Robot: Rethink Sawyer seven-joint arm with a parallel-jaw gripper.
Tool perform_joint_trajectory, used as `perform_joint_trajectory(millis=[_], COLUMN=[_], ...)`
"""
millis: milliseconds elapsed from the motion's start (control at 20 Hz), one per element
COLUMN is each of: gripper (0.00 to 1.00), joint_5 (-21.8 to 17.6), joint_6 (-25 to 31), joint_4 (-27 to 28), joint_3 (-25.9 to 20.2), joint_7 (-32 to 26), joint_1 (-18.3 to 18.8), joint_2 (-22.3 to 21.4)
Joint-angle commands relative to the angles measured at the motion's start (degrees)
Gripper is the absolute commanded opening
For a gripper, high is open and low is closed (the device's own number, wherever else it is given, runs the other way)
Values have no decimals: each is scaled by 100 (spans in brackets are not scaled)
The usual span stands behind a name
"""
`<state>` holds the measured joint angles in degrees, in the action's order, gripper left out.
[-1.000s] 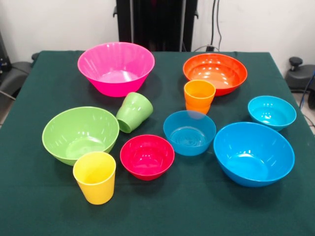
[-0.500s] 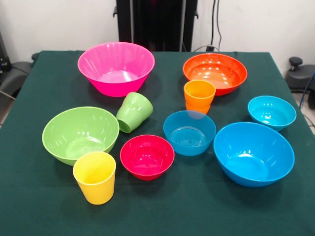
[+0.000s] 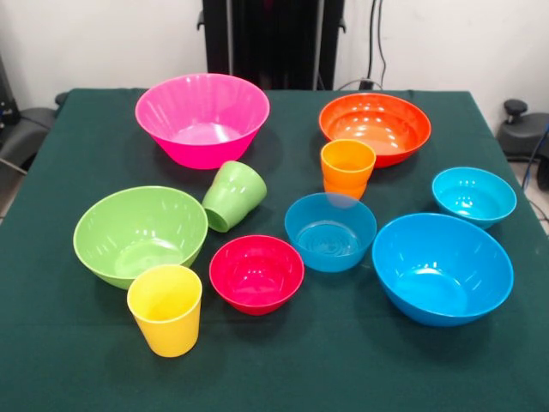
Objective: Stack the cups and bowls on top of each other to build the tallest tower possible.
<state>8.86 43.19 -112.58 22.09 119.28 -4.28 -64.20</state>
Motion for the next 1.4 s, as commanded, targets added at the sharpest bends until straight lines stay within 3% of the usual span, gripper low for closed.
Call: perform_joint_trajectory(millis=[50,650,1200,1400], gripper=[100,100,100,100], joint_5=[-472,-709,-367,-369], joint_6=[-188,-22,-1145,-1283], joint_4=[-540,-494,-1135,-1209], joint_3=[-591,-472,-865,-1027], joint_7=[-303,-252,-313,-372], joint_1=[100,-5,399,573], joint_2=[126,-110,-218,-247])
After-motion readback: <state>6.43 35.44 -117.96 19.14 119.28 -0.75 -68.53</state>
